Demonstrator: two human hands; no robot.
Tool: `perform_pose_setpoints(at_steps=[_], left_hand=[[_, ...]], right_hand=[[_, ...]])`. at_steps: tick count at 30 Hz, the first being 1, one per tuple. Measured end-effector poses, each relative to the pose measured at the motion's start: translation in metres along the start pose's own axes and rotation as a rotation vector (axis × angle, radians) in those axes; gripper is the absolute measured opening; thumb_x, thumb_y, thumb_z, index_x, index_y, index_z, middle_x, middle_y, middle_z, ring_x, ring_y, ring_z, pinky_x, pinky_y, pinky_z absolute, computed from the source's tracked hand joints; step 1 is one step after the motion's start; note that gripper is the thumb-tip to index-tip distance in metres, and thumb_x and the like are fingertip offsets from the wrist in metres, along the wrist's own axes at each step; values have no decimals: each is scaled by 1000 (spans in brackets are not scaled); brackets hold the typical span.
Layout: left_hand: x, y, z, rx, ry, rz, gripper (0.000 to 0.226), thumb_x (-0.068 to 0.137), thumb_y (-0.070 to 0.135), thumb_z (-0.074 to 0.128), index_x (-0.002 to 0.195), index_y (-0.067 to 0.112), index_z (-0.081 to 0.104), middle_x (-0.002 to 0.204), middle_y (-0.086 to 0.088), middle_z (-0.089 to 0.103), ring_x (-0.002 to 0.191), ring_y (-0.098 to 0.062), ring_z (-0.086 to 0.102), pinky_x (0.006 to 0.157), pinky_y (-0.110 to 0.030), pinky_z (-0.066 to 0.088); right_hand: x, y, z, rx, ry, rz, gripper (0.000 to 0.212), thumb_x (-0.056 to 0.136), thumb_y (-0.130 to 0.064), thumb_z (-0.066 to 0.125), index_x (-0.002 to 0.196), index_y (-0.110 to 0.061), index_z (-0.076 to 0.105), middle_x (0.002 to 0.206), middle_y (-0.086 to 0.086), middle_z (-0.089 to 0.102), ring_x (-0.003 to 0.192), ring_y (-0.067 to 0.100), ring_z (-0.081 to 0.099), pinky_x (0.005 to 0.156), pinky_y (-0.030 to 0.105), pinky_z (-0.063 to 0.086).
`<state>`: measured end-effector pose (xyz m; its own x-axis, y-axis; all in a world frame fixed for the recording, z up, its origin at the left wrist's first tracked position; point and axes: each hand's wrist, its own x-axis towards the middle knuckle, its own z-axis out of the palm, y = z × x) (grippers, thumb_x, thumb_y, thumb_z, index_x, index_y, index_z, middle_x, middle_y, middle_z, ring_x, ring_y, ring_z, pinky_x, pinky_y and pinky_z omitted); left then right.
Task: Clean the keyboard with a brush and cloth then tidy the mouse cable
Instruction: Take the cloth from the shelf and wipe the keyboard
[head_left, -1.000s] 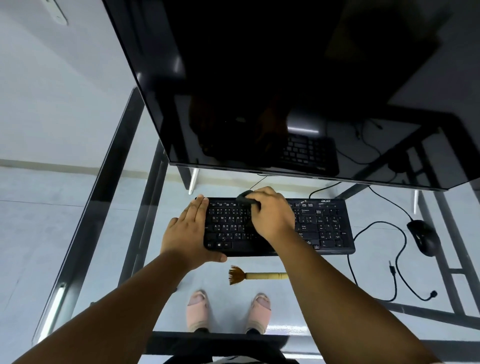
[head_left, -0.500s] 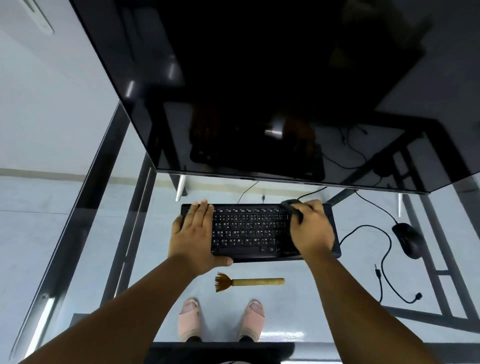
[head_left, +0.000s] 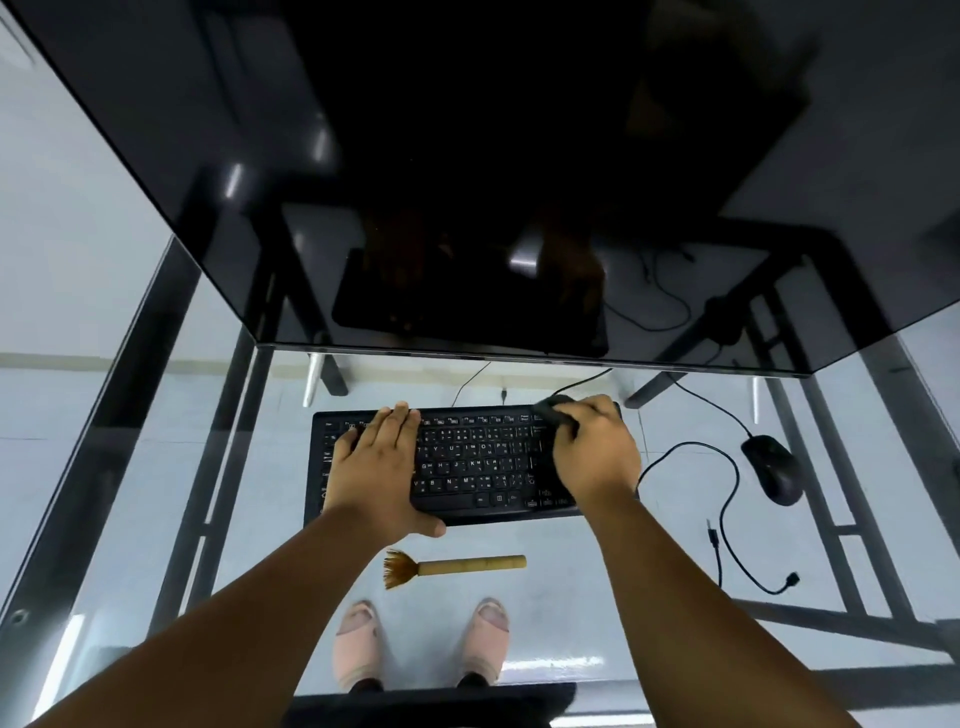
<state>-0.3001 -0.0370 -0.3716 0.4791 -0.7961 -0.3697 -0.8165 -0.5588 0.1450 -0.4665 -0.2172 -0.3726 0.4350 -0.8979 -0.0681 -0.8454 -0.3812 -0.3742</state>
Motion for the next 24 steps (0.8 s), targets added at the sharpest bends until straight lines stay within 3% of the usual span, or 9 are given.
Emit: perform_pose_setpoints(at_steps=[3, 9, 16, 24], left_hand=[[-1, 0, -1, -3, 7, -12, 137, 53, 80, 66, 152, 20, -6, 161, 4, -6, 148, -16, -3, 120, -43, 3], [-1, 1, -3, -10, 15, -24, 138, 50, 81, 67, 152, 21, -4, 161, 6, -2, 148, -14, 0, 119, -43, 4], [-2, 0, -5, -14, 20, -21, 138, 48, 81, 68, 152, 22, -1, 161, 6, 1, 147, -14, 2, 119, -44, 6], [-2, 1, -8, -12, 33, -22, 137, 45, 79, 70, 152, 23, 3, 160, 6, 7, 146, -15, 9, 119, -43, 8]], right_hand=[[5, -5, 3, 40, 35, 50, 29, 91, -17, 53, 110, -28, 71, 118, -4, 55, 96, 26, 62, 68, 30, 52], [-6, -34, 13, -18, -99, -241, 30, 93, -21, 52, 114, -32, 69, 118, -12, 53, 98, 17, 57, 68, 28, 53], [11, -14, 2, -41, -18, 4, 31, 93, -21, 49, 114, -32, 68, 120, -6, 53, 98, 23, 60, 62, 27, 47], [-5, -35, 13, -48, -98, -258, 30, 94, -24, 50, 117, -36, 65, 119, -14, 51, 100, 15, 55, 68, 27, 52]])
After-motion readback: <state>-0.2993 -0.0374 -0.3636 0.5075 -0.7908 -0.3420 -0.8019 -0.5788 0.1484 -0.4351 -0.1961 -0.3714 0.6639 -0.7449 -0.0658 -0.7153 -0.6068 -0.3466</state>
